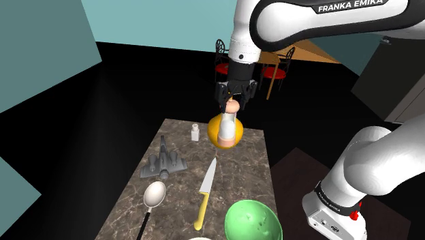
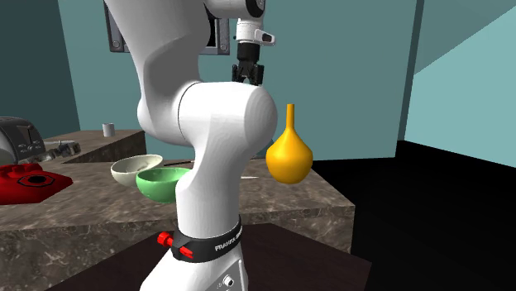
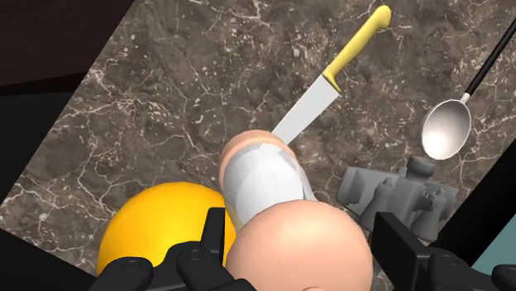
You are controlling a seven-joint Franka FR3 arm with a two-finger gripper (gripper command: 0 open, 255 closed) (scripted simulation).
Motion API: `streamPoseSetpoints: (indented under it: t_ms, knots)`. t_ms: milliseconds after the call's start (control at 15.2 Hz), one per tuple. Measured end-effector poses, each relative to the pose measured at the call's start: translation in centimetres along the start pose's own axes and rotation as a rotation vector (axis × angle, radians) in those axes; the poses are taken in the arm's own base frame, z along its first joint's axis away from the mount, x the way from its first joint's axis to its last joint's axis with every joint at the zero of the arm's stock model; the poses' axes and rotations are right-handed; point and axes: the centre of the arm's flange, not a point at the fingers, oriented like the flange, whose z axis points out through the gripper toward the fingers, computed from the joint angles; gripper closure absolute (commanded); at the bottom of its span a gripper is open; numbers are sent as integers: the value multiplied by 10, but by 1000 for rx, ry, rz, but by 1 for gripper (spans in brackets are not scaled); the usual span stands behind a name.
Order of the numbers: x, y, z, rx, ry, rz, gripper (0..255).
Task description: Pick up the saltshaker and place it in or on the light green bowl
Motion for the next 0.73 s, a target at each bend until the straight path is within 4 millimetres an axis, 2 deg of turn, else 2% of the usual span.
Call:
streamPoseSetpoints:
  t_ms: [726]
  knots:
    - [-134,-30,-30,0,0,-1,255]
